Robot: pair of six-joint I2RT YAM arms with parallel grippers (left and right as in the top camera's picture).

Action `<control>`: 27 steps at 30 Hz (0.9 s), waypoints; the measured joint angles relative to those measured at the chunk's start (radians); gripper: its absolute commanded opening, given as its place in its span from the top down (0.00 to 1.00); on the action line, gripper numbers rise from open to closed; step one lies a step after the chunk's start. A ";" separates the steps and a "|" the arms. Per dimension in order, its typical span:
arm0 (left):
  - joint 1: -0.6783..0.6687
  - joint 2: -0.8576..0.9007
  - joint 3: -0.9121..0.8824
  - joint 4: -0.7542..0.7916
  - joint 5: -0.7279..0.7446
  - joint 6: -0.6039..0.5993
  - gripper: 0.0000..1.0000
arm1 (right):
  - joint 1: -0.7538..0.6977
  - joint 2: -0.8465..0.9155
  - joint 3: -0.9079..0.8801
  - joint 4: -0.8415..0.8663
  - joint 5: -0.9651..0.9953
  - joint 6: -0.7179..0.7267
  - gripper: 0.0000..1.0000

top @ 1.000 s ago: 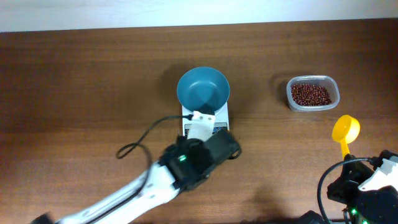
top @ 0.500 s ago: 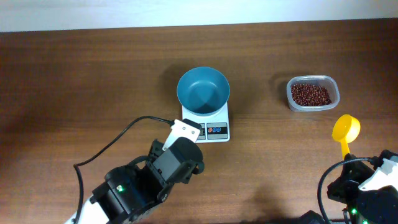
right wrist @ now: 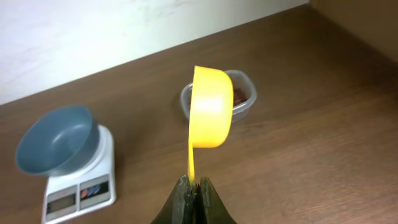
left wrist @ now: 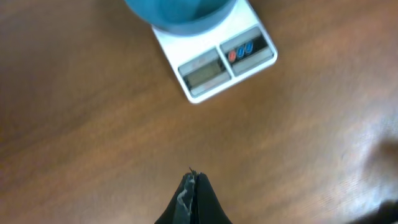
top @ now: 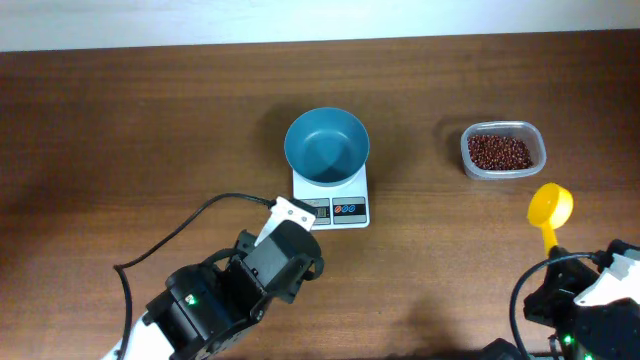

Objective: Scoop item into bowl and weigh 50g on scale
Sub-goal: 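Pull the left gripper back from the scale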

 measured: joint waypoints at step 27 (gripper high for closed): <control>0.000 0.000 0.000 -0.026 0.018 0.006 0.86 | 0.000 0.000 0.000 -0.047 -0.168 0.000 0.96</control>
